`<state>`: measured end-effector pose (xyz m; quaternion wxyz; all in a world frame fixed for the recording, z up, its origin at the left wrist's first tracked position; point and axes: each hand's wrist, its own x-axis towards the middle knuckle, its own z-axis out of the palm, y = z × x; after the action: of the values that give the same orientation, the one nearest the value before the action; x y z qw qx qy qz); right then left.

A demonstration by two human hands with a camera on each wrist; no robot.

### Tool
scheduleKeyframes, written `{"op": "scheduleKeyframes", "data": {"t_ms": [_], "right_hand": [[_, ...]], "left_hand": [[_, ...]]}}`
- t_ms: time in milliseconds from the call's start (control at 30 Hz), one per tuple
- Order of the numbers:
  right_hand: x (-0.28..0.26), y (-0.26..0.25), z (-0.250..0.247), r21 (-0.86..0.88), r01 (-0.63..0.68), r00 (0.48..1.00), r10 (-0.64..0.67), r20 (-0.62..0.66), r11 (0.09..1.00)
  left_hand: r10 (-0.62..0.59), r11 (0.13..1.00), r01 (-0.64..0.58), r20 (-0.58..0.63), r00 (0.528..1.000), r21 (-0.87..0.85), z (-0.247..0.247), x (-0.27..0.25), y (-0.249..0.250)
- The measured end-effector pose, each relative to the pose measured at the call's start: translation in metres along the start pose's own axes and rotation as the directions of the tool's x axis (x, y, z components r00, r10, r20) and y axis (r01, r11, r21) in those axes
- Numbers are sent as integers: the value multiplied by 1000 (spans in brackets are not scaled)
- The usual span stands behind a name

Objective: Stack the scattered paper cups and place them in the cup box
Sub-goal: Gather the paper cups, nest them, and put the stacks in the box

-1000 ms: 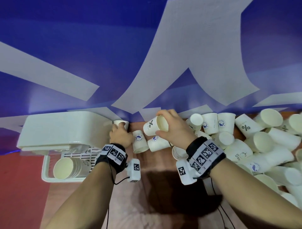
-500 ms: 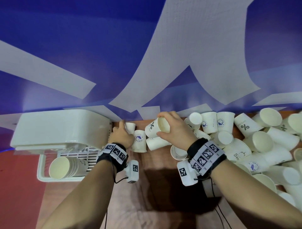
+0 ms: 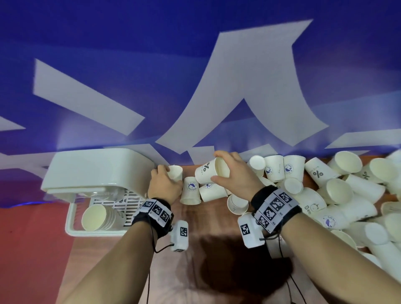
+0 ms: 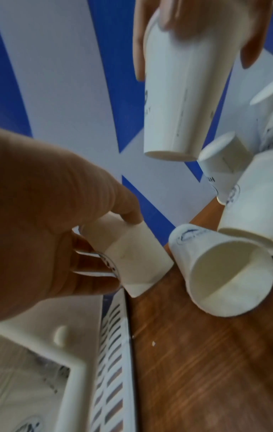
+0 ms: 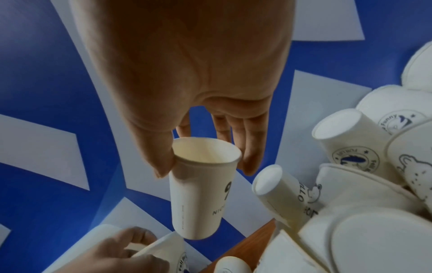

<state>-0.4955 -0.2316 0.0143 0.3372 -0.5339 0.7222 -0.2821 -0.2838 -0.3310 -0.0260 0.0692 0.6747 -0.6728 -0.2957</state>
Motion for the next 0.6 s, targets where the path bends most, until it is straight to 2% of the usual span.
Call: {"op": "scheduleKeyframes", "data": {"t_ms": [233,433,600], "right_hand": [[-34,-24,-8,47,7,998,-4,-65,999],[-64,-49,-7,9,60,996,-59,-68,998],[-80,-73,4,-3,99,995,-99,-17,995]], "left_hand": [[114,989,-114,-11,993,-91,-36,-46,6],[192,963,-207,-98,976,-174,-63,-82,-2],[171,946,-205,-151,974,-253,-81,-105,-25]]}}
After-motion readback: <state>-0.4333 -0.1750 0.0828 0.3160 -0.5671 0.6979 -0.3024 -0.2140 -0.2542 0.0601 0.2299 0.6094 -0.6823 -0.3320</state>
